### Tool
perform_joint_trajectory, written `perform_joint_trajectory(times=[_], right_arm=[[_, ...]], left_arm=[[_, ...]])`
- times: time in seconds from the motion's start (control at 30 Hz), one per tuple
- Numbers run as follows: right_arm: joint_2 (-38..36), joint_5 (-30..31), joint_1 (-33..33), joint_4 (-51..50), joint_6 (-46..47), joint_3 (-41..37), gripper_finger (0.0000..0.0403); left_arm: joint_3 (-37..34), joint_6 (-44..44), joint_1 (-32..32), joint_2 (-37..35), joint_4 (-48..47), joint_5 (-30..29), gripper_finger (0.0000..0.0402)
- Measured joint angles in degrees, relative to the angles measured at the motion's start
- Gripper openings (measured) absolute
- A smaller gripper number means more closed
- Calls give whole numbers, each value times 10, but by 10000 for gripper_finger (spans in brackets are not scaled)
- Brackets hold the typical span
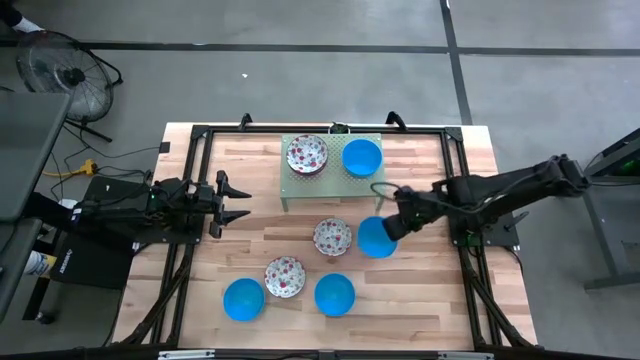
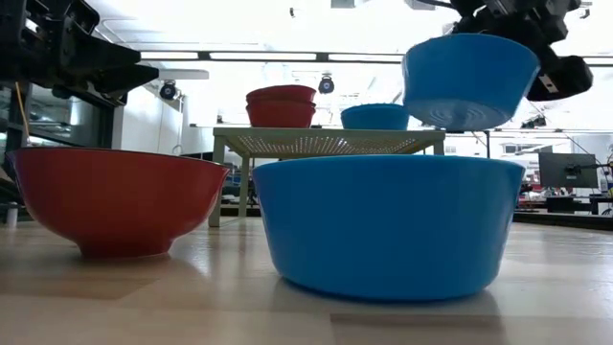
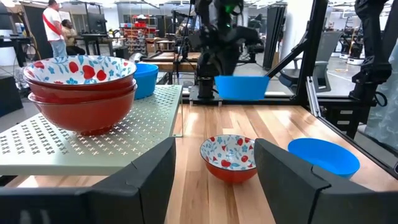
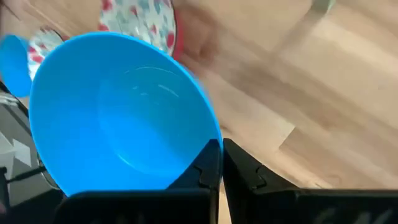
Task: Pick & Place Mini bowls
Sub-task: Stack the blue bowl on the blue bowl on the shelf
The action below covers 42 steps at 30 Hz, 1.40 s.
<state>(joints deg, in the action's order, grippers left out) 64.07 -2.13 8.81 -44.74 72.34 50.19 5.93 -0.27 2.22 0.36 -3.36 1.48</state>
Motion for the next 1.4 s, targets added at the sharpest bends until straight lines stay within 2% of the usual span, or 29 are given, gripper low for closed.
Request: perform_joint_trajectory(times=[0.2,0.67,0.93,1.23,1.4], right_arm=[[-31,-18,-62,-10,-57,3,0],[-29,-44,-227,-190,-282,168,0],[-28,-59,-308,-206,-407,191,0],[14,-116,-377,-208,-508,194,0],[61,-116,-394,-226,-530,248,0]], left_arm=[[0,0,0,0,0,0,213],[0,0,0,0,0,0,213],[0,0,0,0,0,0,213],[0,0,0,0,0,0,213],[0,0,0,0,0,0,213]])
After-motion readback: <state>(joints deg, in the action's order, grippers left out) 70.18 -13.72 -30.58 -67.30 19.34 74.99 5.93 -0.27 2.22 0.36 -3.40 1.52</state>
